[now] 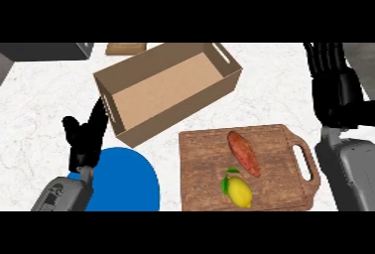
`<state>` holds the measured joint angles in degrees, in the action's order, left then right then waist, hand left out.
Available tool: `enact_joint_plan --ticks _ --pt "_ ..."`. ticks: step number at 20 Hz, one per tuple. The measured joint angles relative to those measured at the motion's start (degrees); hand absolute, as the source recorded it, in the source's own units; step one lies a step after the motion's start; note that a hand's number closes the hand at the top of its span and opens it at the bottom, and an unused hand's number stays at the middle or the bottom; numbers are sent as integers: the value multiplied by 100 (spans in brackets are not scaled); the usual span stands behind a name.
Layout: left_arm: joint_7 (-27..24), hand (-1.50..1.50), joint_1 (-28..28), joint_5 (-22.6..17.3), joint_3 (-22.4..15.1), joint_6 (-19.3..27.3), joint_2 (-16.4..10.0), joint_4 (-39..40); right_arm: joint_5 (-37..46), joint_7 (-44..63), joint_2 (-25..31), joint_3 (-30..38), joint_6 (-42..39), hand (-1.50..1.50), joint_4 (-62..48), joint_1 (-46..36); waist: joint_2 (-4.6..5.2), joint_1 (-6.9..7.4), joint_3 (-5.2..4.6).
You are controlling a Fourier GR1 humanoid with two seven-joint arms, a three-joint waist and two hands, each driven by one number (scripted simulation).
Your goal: Pick the sweet potato from the cutting board and place it in the cardboard box
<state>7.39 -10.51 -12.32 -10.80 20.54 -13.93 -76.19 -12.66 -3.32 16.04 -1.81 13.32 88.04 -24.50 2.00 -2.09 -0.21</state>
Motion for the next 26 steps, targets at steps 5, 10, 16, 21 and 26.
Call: enact_joint_plan --ticks 5,10,16,21,26 --pt "-189 0 -238 251 -344 -526 -254 -270 360 308 -53 -719 -232 -150 -176 832 -150 90 11" --pt "-333 0 -442 421 -655 -889 -388 -500 1475 177 540 -1253 -130 -150 -383 1232 -251 -47 3" --pt "-488 0 -385 440 -817 -1259 -547 -683 3678 -64 1503 -2260 435 -150 -256 1940 -273 -13 -3" --pt "-555 0 -284 470 -864 -1388 -562 -818 4834 847 2174 -2585 405 -150 1082 2468 -271 5 -2" --pt "-545 0 -306 565 -907 -1413 -491 -898 5048 2277 2604 -2791 -795 -150 2648 2636 -251 64 -1"
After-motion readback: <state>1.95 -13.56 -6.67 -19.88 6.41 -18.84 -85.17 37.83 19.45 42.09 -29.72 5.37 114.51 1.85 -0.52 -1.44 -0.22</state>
